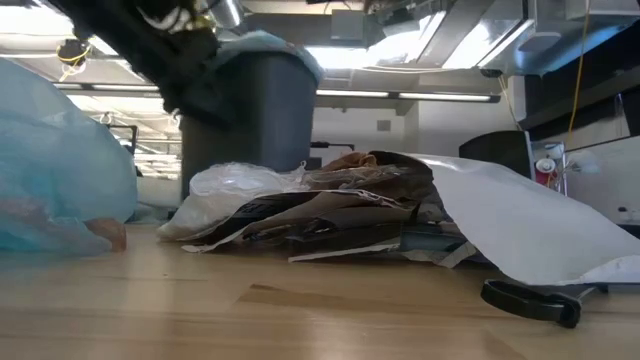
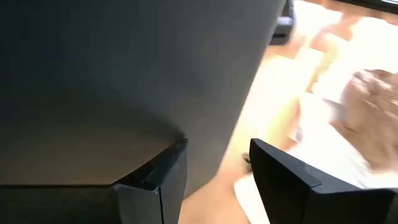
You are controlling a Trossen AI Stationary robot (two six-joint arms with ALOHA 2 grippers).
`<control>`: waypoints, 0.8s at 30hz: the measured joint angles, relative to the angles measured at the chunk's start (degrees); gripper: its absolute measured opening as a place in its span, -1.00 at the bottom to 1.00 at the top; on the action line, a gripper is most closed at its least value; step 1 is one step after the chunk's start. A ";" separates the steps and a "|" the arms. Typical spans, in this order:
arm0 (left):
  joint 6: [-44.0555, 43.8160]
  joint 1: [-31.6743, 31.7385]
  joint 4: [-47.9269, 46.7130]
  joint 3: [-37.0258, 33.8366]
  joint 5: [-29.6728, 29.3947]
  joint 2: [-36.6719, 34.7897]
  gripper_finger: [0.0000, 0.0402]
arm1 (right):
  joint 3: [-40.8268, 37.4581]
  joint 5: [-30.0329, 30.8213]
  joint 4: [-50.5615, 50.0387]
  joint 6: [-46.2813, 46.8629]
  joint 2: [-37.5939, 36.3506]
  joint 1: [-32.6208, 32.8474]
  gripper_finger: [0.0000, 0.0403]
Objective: Pick and place trash into bin
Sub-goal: Put the white paper and brown napkin into the trash bin
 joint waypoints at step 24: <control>1.97 4.57 8.25 1.20 9.71 3.47 -0.17 | -7.26 -10.73 -20.74 7.26 -4.53 8.46 0.21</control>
